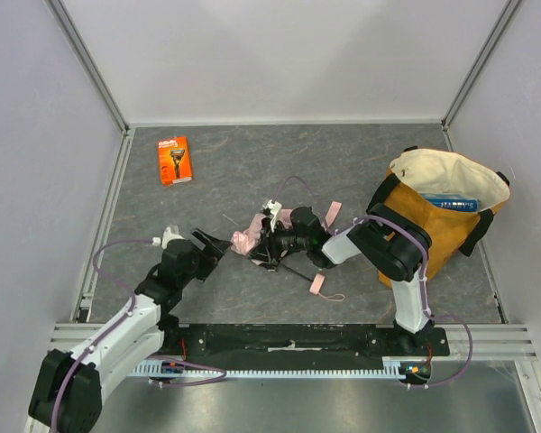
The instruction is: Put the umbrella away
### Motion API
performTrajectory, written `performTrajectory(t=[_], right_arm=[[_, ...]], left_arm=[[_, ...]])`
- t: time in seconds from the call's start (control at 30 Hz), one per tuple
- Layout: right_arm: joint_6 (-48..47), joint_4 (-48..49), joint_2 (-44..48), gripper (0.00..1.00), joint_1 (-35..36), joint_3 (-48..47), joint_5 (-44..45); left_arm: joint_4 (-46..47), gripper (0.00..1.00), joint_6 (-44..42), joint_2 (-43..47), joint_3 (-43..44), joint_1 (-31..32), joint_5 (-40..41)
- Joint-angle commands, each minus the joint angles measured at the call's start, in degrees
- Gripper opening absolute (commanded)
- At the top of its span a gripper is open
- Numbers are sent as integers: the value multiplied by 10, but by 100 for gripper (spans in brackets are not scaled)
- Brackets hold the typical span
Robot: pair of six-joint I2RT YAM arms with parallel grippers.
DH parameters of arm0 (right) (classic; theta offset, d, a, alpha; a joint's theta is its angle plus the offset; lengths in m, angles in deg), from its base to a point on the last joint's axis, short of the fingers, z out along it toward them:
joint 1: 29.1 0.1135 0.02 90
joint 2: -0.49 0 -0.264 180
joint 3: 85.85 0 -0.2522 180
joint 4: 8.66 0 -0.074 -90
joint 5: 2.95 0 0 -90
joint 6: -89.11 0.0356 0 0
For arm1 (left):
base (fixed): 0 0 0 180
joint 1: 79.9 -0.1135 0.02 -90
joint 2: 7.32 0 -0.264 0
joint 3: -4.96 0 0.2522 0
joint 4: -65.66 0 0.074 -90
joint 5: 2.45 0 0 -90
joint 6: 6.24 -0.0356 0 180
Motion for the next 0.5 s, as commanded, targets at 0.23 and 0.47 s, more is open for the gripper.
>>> performTrajectory(t=[0.23,0.47], right_arm=[[137,-155,-150,0,-56,0,-124],[151,-165,-171,0,-62,-24,-150]], left_arm=[[315,94,-11,-129,-50,5,-155],[421,94,15,-255,-35,26,-121]])
